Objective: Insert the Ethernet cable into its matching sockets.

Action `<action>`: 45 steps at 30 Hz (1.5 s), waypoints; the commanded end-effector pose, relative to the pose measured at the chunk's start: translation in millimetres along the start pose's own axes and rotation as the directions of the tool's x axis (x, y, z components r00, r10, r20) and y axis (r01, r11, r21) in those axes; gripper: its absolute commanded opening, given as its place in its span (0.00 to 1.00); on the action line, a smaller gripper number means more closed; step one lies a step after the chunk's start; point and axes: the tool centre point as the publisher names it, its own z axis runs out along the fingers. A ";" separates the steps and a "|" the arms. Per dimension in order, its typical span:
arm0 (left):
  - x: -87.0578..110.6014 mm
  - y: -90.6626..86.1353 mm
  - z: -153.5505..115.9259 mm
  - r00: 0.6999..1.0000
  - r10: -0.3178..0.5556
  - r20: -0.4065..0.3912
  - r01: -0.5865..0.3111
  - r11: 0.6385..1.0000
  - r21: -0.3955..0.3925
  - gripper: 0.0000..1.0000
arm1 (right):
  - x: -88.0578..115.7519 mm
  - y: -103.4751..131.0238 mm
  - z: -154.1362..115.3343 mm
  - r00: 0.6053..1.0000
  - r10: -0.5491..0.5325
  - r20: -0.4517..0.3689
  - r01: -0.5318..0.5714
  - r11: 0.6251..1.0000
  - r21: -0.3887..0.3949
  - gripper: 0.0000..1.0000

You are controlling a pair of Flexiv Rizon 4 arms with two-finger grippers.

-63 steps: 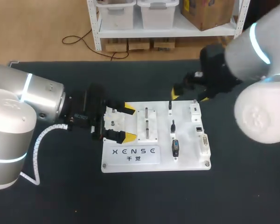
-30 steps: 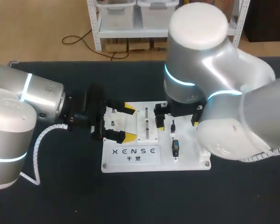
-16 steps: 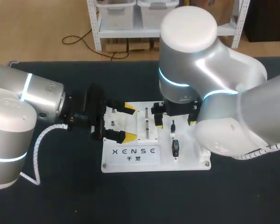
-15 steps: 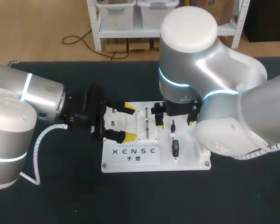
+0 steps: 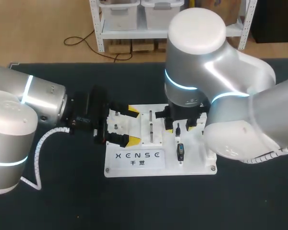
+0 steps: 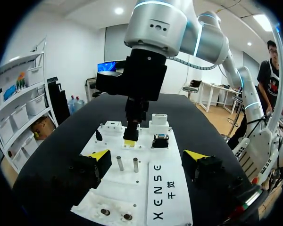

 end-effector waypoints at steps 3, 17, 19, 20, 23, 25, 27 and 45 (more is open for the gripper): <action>1.8 -0.2 0.3 1.000 0.002 0.005 -0.002 1.000 -0.002 1.00 | 0.3 -0.9 -0.6 1.000 -0.005 -0.001 0.005 1.000 -0.005 0.13; 1.8 -0.2 0.3 1.000 0.002 0.005 -0.002 1.000 -0.002 1.00 | -7.0 2.4 -11.7 1.000 0.000 0.000 0.000 0.999 -0.048 0.00; 1.8 -0.2 0.3 1.000 0.002 0.005 -0.002 1.000 -0.002 1.00 | -8.9 -0.2 -17.6 1.000 0.002 0.001 -0.002 0.999 -0.054 0.00; 1.8 -0.2 0.3 1.000 0.002 0.005 -0.002 1.000 -0.002 1.00 | -9.9 -1.5 -20.7 1.000 0.002 0.002 -0.002 0.998 -0.055 0.00; 1.8 -0.2 0.3 1.000 0.002 0.005 -0.002 1.000 -0.002 1.00 | -12.7 -6.0 -27.6 1.000 0.008 0.000 -0.008 0.998 -0.064 0.00; 1.8 -0.2 0.3 1.000 0.002 0.005 -0.002 1.000 -0.002 1.00 | -13.3 -10.9 -33.2 1.000 0.015 -0.002 -0.015 0.998 -0.065 0.00; 1.8 -0.2 0.3 1.000 0.002 0.005 -0.002 1.000 -0.002 1.00 | -13.7 -16.9 -35.3 1.000 0.021 -0.001 -0.022 0.998 -0.062 0.00; 1.8 -0.2 0.3 1.000 0.002 0.005 -0.002 1.000 -0.002 1.00 | 1.5 -72.1 -19.6 0.995 0.093 -0.030 -0.092 0.995 0.033 0.00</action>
